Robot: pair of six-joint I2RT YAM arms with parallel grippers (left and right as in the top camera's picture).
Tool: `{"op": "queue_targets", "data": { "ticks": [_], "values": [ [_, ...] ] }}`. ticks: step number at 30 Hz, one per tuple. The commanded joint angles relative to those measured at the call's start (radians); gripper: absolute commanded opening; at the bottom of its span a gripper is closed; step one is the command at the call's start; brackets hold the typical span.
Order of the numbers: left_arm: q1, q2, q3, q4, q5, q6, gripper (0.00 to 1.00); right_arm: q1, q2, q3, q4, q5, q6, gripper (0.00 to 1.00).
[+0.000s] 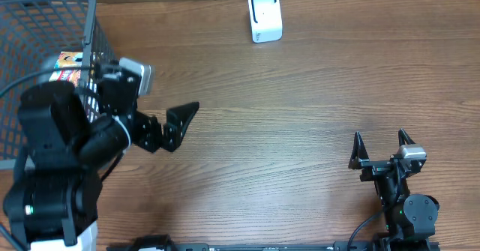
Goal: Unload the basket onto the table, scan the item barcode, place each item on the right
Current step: 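Open the left gripper and move it over the grey basket, then lower the left gripper into the basket and grasp the yellow snack bag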
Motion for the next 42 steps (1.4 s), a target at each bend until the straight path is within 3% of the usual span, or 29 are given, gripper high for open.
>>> {"op": "queue_targets", "data": {
  "ticks": [1, 6, 11, 13, 18, 23, 28, 33, 42],
  "values": [
    [-0.006, 0.024, 0.068, -0.003, -0.095, 0.003, 1.0, -0.003, -0.01, -0.01, 0.005, 0.01, -0.007, 1.0],
    [-0.006, 0.089, 0.169, -0.024, -0.373, -0.124, 1.0, -0.003, -0.01, -0.01, 0.005, 0.01, -0.007, 1.0],
    [0.009, 0.22, 0.334, -0.082, -0.789, -0.263, 1.0, -0.003, -0.01, -0.01, 0.005, 0.01, -0.007, 1.0],
    [0.025, 0.269, 0.372, -0.076, -0.865, -0.276, 1.0, -0.003, -0.01, -0.01, 0.005, 0.01, -0.007, 1.0],
    [0.119, 0.372, 0.404, -0.014, -0.85, -0.28, 1.0, -0.003, -0.01, -0.01, 0.005, 0.01, -0.007, 1.0],
    [0.304, 0.449, 0.451, -0.008, -0.726, -0.334, 1.0, -0.003, -0.01, -0.01, 0.005, 0.01, -0.007, 1.0],
    [0.465, 0.483, 0.456, 0.031, -0.693, -0.379, 1.0, -0.003, -0.01, -0.01, 0.005, 0.01, -0.007, 1.0],
    [0.485, 0.51, 0.452, 0.03, -0.595, -0.378, 1.0, -0.003, -0.01, -0.01, 0.005, 0.01, -0.007, 1.0],
    [0.485, 0.685, 0.452, 0.099, -0.684, -0.367, 1.0, -0.003, -0.01, -0.01, 0.005, 0.01, -0.007, 1.0]
  ]
}}
